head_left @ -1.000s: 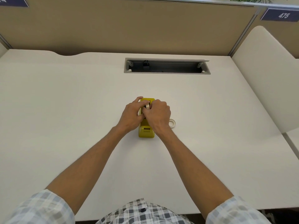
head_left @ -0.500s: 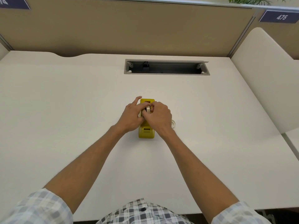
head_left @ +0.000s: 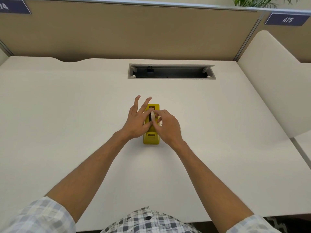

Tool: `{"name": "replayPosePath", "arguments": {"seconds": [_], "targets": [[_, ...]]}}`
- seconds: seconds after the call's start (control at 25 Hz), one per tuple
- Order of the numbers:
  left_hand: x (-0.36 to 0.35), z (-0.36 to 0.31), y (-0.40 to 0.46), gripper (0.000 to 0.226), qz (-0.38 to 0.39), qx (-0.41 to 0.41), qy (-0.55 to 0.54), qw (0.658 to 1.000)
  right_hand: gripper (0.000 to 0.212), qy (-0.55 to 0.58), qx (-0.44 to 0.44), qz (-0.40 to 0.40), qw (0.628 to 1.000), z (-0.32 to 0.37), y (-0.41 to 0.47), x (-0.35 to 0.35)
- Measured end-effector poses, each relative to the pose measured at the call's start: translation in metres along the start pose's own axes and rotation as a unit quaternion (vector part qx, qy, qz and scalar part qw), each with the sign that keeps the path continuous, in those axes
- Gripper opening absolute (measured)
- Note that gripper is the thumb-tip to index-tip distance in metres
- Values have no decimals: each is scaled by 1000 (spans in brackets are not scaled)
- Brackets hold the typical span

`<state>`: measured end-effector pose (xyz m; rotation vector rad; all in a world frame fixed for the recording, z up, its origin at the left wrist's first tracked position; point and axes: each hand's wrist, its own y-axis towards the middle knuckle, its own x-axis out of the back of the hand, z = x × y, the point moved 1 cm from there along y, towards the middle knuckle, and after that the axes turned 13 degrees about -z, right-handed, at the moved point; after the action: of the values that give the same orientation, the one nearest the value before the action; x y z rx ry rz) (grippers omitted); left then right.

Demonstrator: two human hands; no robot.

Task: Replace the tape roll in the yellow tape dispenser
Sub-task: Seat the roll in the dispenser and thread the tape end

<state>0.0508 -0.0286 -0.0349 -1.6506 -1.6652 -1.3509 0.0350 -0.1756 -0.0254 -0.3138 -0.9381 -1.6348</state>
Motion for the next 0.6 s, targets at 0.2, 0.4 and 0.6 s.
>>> {"name": "replayPosePath", "arguments": {"seconds": [0.2,0.4,0.6], "targets": [[5,-6,6,56,51,35,-9,998,25,21,-11,3,1000,-1,4,0],[7,-5,6,65,57,54,-27,997,23,42,-25,-13,999,-3,6,0],[2,0,6,50,51,57,-33,997,20,43,-24,-16,999,-4,7,0]]}}
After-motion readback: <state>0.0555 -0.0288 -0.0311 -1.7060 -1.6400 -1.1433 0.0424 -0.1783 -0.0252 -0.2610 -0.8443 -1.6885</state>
